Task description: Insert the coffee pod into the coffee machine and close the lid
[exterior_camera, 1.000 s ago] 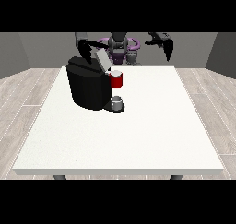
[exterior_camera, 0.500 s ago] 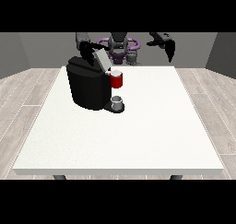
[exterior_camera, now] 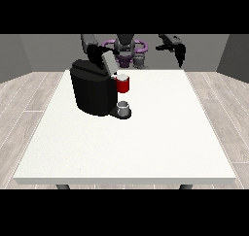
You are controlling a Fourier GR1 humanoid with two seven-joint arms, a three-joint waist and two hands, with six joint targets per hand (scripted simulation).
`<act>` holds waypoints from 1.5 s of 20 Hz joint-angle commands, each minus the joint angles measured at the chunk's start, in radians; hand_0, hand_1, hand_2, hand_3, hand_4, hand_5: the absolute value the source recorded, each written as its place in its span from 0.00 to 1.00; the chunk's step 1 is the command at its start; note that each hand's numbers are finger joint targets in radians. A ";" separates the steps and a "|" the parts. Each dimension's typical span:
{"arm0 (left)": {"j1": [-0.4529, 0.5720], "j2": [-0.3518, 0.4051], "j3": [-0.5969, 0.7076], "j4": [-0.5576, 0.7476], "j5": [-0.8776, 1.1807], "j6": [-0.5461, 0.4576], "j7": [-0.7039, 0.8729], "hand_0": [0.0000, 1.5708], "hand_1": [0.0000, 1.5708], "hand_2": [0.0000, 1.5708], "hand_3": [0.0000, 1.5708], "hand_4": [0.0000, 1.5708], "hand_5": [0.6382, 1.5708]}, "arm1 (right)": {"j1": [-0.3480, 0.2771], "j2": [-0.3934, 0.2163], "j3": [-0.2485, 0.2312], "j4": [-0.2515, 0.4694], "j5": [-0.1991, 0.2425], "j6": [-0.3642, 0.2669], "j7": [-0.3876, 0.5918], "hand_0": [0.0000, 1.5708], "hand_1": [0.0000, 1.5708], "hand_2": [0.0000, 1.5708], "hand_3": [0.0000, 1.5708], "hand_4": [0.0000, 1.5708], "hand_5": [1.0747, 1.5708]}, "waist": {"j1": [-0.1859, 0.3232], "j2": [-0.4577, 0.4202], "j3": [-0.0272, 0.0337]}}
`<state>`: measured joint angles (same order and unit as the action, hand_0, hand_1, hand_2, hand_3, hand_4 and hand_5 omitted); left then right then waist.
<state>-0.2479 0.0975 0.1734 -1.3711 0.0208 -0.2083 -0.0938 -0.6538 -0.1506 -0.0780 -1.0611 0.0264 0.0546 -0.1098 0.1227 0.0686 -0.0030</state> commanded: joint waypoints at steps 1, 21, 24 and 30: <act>-0.004 0.028 0.032 0.050 0.017 -0.005 -0.039 0.00 0.00 0.00 0.00 0.00 1.00 | -0.046 0.011 0.010 0.023 0.004 0.013 0.027 0.00 0.00 0.00 0.00 0.00 1.00 | -0.003 0.029 0.0028; -0.044 0.017 -0.010 0.015 0.015 0.031 -0.066 0.00 0.00 0.00 0.00 0.13 1.00 | -0.176 0.085 0.071 0.074 0.113 -0.022 0.020 0.00 0.00 0.00 0.00 0.08 1.00 | 0.014 0.025 0.0029; 0.038 -0.054 -0.075 -0.034 -0.010 0.057 -0.050 0.00 0.00 0.00 0.00 0.09 1.00 | -0.113 0.112 0.080 0.053 0.086 0.009 0.005 0.00 0.00 0.00 0.00 0.08 1.00 | 0.007 -0.064 0.0030; 0.061 -0.021 -0.023 0.086 0.004 0.042 -0.103 0.00 0.00 0.00 0.00 0.12 1.00 | 0.133 0.150 0.257 -0.104 -0.110 -0.042 -0.049 0.00 0.00 0.00 0.00 0.18 1.00 | -0.081 -0.153 0.0030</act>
<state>-0.2023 0.0821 0.1450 -1.3270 0.0309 -0.1752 -0.1687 -0.6392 -0.0176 0.0993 -1.0949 0.0245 0.0586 -0.1353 0.0734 -0.0397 -0.0001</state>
